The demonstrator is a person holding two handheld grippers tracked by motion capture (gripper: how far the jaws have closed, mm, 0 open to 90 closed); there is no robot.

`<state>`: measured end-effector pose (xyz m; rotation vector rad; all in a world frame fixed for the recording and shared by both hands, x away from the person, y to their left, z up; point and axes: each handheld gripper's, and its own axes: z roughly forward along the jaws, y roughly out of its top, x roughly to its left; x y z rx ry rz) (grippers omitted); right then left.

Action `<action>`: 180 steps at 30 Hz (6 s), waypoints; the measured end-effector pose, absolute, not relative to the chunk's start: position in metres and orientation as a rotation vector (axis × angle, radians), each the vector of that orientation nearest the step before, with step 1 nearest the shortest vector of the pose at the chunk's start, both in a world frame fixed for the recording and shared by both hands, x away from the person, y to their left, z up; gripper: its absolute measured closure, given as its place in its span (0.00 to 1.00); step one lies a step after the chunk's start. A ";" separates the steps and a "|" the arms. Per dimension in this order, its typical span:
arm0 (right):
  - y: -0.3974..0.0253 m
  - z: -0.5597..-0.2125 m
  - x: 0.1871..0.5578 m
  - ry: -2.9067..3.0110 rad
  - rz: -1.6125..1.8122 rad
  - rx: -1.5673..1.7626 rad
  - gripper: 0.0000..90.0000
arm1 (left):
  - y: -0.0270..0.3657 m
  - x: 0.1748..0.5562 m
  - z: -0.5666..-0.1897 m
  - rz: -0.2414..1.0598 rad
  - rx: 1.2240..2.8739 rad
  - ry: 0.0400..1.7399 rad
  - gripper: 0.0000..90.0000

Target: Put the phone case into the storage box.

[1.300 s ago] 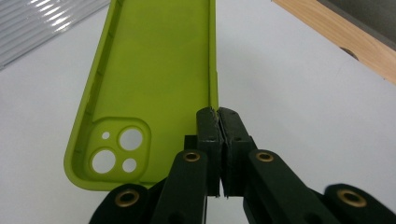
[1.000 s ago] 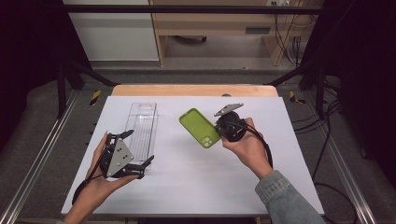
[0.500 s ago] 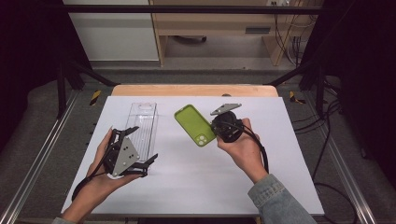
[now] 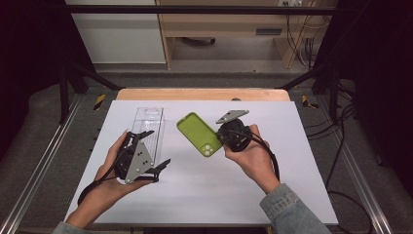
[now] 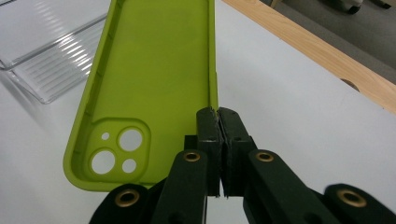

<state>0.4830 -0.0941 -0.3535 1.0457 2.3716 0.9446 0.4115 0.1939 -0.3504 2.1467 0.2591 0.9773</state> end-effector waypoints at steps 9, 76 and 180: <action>-0.097 -0.354 0.477 2.353 0.954 1.037 0.98 | 0.190 0.412 -0.348 0.979 2.148 0.260 0.10; -0.063 -0.347 0.483 2.491 0.949 0.917 0.98 | 0.128 0.417 -0.374 1.025 2.386 -0.343 0.64; -0.185 -0.383 0.459 1.868 1.347 1.071 0.11 | 0.202 0.441 -0.346 1.178 2.085 0.206 0.88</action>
